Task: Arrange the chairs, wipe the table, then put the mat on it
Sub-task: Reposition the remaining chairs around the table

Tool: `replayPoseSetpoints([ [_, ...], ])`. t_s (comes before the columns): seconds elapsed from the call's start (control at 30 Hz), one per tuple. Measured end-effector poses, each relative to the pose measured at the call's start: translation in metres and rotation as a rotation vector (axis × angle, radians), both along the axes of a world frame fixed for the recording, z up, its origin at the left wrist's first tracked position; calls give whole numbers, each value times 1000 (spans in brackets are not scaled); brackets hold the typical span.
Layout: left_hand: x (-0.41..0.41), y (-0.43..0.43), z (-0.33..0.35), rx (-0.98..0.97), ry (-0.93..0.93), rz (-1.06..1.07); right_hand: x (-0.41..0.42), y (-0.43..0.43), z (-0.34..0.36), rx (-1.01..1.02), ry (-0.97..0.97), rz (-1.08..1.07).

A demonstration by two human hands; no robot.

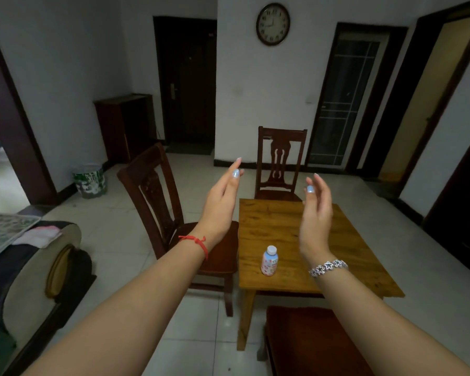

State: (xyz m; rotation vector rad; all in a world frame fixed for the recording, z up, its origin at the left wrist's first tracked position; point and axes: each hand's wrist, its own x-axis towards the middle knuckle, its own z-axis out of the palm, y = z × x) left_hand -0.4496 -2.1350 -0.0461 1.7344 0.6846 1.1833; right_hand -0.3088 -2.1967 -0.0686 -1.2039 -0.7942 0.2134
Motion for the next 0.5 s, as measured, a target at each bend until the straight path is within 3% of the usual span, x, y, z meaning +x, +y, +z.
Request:
replayPoseSetpoints([
  [0.5,-67,179,3,-29,-7,9,-62,150,-6,-43,-12,-59],
])
